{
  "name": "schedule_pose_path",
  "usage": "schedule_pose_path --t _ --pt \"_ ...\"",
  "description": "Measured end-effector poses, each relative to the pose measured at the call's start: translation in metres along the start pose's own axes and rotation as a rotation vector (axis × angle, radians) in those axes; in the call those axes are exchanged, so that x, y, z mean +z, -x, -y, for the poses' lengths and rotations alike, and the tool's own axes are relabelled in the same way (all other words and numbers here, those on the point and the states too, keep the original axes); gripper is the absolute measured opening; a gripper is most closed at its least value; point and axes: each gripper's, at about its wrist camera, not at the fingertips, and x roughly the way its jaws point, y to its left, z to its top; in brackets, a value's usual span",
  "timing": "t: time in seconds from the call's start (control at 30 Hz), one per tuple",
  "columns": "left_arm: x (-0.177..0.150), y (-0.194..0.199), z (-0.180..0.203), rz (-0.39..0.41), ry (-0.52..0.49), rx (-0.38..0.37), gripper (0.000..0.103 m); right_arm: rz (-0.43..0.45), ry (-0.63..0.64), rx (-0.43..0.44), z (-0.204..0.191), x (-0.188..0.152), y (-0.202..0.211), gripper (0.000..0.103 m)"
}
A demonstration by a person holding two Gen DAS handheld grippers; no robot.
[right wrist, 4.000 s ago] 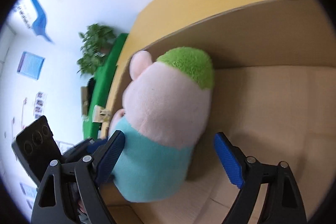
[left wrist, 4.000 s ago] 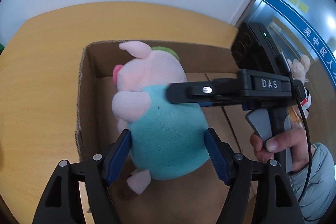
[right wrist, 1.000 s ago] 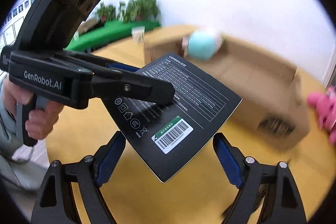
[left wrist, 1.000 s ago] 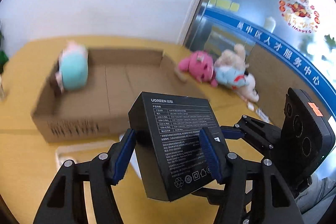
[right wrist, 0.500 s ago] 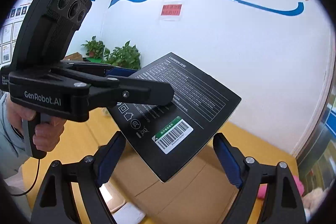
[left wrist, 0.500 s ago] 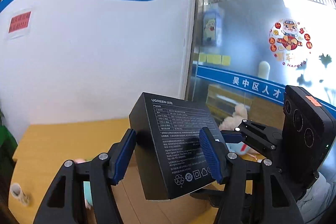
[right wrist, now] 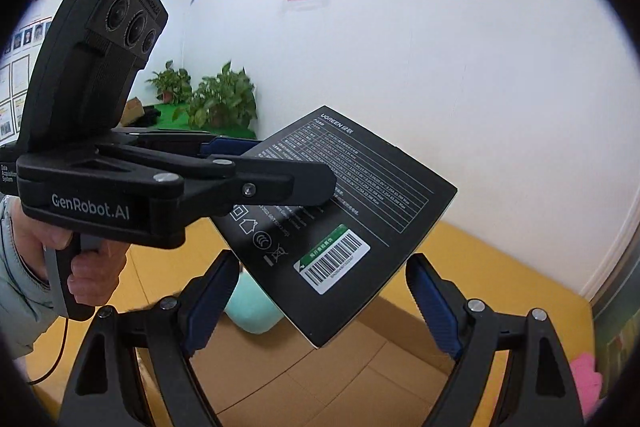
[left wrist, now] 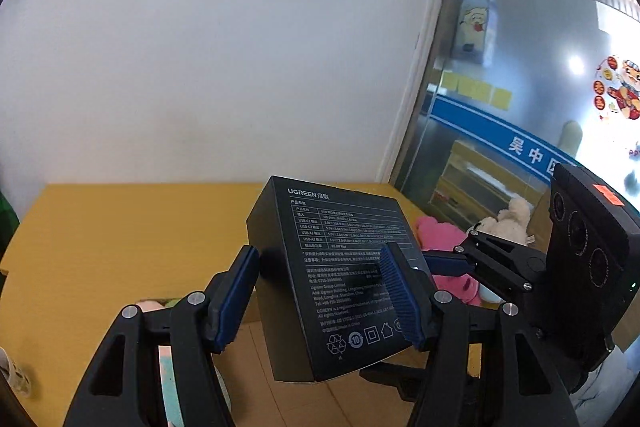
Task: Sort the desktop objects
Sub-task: 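Lower the black box into the cardboard box beside the plush and release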
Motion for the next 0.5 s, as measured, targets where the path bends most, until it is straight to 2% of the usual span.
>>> schedule_pose_path --t 0.2,0.27,0.3,0.37,0.4,0.5 --pt "-0.051 -0.098 -0.056 -0.228 0.139 0.046 0.061 -0.167 -0.110 0.085 0.033 -0.052 -0.101 0.086" --pt "-0.074 -0.133 -0.070 -0.349 0.189 0.039 0.060 -0.213 -0.146 0.103 0.041 -0.068 -0.128 0.086" --pt "-0.084 -0.145 -0.077 -0.375 0.229 0.043 0.059 -0.223 -0.171 0.100 0.048 -0.075 -0.140 0.087" --pt "-0.101 -0.172 -0.085 -0.475 0.245 0.072 0.057 -0.300 -0.173 0.115 0.059 -0.083 -0.171 0.087" --pt "-0.108 -0.178 -0.084 -0.477 0.213 0.108 0.050 -0.365 -0.192 0.122 0.063 -0.098 -0.192 0.087" --pt "-0.107 -0.182 -0.077 -0.489 0.176 0.151 0.049 -0.454 -0.255 0.145 0.068 -0.128 -0.221 0.085"
